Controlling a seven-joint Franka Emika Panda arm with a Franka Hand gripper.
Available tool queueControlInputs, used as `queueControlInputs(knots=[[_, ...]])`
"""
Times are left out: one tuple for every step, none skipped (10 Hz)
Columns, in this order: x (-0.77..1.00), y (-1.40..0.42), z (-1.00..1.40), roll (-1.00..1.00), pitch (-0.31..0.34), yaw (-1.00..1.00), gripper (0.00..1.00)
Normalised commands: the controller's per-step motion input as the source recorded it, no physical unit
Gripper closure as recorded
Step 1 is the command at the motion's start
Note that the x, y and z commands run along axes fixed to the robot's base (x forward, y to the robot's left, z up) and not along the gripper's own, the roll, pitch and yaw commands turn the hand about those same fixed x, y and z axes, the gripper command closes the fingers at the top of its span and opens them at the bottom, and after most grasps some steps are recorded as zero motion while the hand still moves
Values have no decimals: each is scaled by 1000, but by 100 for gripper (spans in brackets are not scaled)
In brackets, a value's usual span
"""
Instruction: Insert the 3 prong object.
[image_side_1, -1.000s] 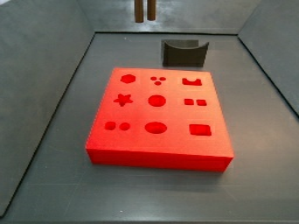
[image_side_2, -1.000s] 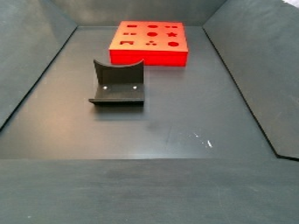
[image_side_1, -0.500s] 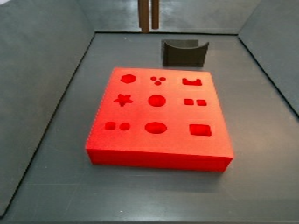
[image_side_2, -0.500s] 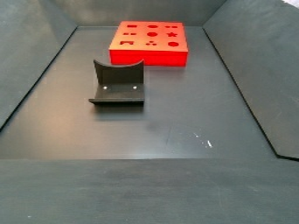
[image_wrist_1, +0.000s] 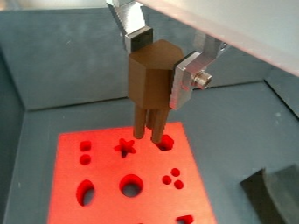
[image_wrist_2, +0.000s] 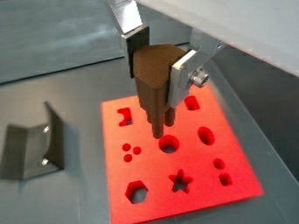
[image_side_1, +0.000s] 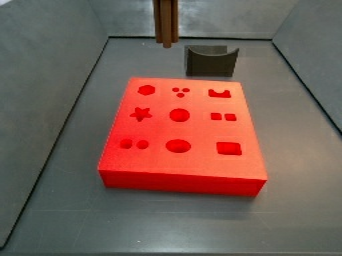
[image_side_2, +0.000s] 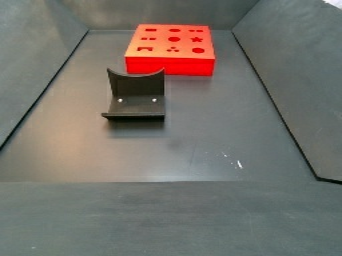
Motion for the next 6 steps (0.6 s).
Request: queueControlInputs(knots=[[0, 0, 0, -7, 0, 0, 100], [280, 97, -117, 0, 43, 0, 100], [406, 354, -263, 0, 143, -609, 100], [257, 346, -300, 0, 179, -680, 100], [174, 334, -349, 46, 214, -689, 100], [137, 311, -346, 50, 221, -703, 100]])
